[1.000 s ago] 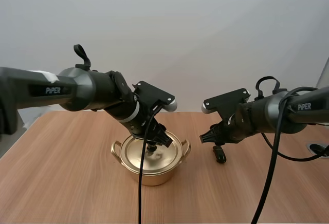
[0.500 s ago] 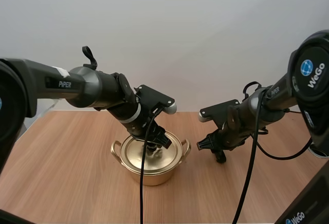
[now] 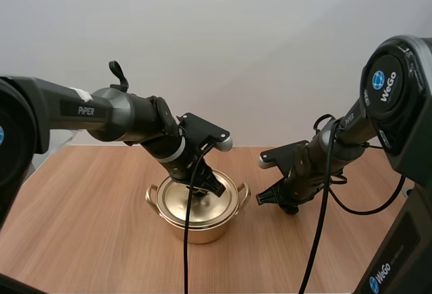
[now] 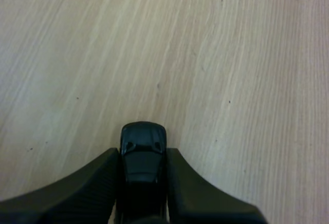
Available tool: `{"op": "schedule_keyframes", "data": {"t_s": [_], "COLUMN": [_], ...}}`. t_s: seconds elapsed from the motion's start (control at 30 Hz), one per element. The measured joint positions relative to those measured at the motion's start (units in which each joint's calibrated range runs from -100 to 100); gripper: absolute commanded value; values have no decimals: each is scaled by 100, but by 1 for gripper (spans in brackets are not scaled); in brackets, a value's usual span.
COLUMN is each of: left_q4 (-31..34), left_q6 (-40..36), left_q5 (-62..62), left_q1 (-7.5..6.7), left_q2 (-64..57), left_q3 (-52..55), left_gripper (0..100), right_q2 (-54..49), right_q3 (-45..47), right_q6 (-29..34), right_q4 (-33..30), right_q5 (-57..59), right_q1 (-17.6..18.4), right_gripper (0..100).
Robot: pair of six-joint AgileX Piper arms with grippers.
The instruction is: Open the pot, put the car inside, and close it
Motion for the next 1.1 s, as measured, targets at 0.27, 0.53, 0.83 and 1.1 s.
{"op": "schedule_keyframes", "data": {"t_s": [0.27,0.53,0.83,1.1], "left_q4": [198,171,-270,-567], "left_q6": [-105,-201,-201,-441], "left_q5": [115,918,1244,1090], "left_q1": [73,406,601,601], "left_q2": [-12,-771,-2174,-2924], "left_q3": [-50,-857,-1927,-2885], "left_gripper": [0,0,0,0], "right_q2": [-159,-1408,-2697,-2656], "right_q3": [0,-65,-1028,-1153], "right_q6": [0,-35,-440,-1120], "right_q4": [26,-117,223,1326], "right_q5": [146,192,1695,2554], "right_q1": [0,0,549,1453], "right_gripper": [0,0,0,0]}}
